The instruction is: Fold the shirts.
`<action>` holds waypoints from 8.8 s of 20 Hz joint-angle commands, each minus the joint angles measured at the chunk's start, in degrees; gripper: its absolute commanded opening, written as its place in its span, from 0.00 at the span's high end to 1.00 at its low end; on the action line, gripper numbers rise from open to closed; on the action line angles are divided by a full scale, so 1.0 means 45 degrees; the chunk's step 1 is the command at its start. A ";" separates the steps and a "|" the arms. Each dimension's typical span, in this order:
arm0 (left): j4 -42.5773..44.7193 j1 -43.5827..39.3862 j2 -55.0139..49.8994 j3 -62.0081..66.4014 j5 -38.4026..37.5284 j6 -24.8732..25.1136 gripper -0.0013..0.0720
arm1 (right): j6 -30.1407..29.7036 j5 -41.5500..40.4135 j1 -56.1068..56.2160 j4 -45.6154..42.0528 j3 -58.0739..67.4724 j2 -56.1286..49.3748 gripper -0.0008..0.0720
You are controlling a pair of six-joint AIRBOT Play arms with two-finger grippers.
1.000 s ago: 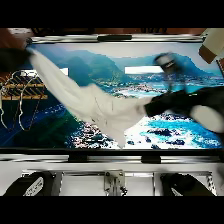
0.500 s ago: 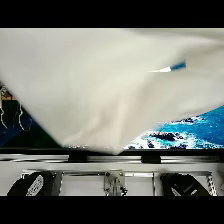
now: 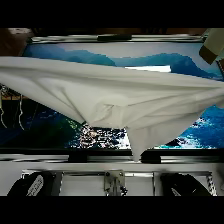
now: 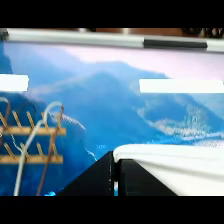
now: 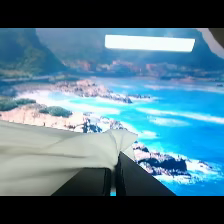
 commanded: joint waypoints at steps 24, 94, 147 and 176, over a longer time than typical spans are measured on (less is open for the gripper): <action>-0.2555 0.0005 0.0024 -0.6572 0.0913 0.1394 0.93 | -0.1865 -0.2526 -0.7529 1.0749 -0.8927 -0.5911 0.10; -0.1409 -0.4124 -0.8986 -0.2589 0.8058 0.0374 0.00 | -0.2259 -0.9913 -0.9938 1.3100 -1.0010 -0.4867 0.90; -0.0588 -0.3220 0.0733 0.4877 0.1991 -0.0763 0.93 | -0.4959 -0.8072 -0.9938 1.1453 -0.1166 0.2841 0.90; 0.0287 -0.3225 0.0321 -0.2569 -0.1015 -0.0758 0.93 | -0.1792 -0.0029 -0.9947 1.0224 -0.6630 0.1399 0.90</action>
